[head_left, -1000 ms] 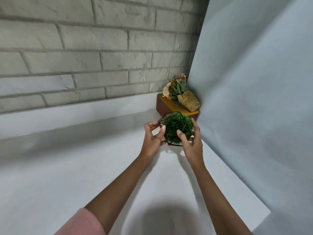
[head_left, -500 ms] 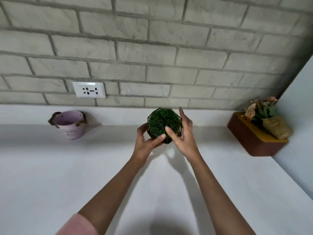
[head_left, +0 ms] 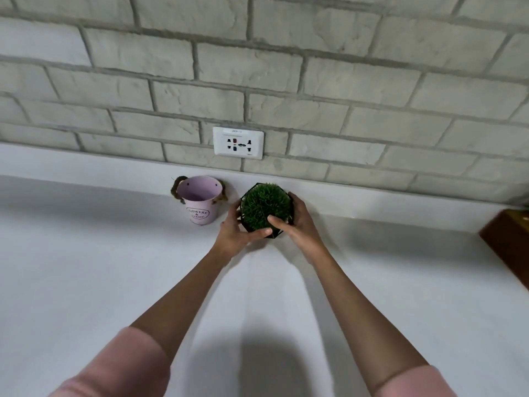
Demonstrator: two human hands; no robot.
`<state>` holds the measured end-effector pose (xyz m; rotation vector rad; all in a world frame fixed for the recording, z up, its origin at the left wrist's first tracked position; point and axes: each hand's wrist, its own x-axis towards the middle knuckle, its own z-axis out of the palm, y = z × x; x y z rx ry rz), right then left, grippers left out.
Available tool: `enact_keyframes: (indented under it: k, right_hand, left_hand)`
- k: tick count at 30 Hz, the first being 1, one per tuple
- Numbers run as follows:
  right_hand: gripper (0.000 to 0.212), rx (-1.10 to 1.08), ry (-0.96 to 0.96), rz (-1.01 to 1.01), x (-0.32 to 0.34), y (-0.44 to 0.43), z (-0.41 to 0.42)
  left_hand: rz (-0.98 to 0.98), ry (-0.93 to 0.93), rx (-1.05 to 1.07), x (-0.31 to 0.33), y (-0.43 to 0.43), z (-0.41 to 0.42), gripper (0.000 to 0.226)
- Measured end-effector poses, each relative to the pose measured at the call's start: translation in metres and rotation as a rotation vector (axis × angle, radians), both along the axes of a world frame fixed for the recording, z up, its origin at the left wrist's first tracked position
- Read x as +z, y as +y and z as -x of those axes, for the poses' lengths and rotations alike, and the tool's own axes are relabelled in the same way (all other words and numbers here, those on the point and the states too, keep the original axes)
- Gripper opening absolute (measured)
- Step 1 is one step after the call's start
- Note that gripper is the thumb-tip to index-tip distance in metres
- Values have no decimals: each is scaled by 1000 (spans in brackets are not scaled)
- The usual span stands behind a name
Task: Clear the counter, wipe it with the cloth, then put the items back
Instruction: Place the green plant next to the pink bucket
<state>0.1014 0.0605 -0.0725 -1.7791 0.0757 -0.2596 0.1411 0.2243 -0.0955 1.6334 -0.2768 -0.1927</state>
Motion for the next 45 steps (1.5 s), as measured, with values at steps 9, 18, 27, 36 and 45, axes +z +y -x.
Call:
enact_keyframes:
  k: [9, 18, 27, 36, 45]
  right_hand:
    - [64, 10, 37, -24, -20, -2, -30]
    - [67, 30, 55, -39, -30, -4, -32]
    - [84, -8, 114, -39, -26, -16, -22]
    - [58, -291, 61, 13, 4, -43, 26]
    - [17, -767, -162, 152, 46, -176, 145]
  left_hand:
    - [42, 44, 22, -11, -5, -23, 80]
    - [-3, 2, 48, -27, -6, -23, 85]
    - [-115, -2, 10, -20, -20, -12, 95]
    - [-328, -357, 111, 14, -28, 13, 96]
    - [-351, -562, -116, 63, -167, 75, 71]
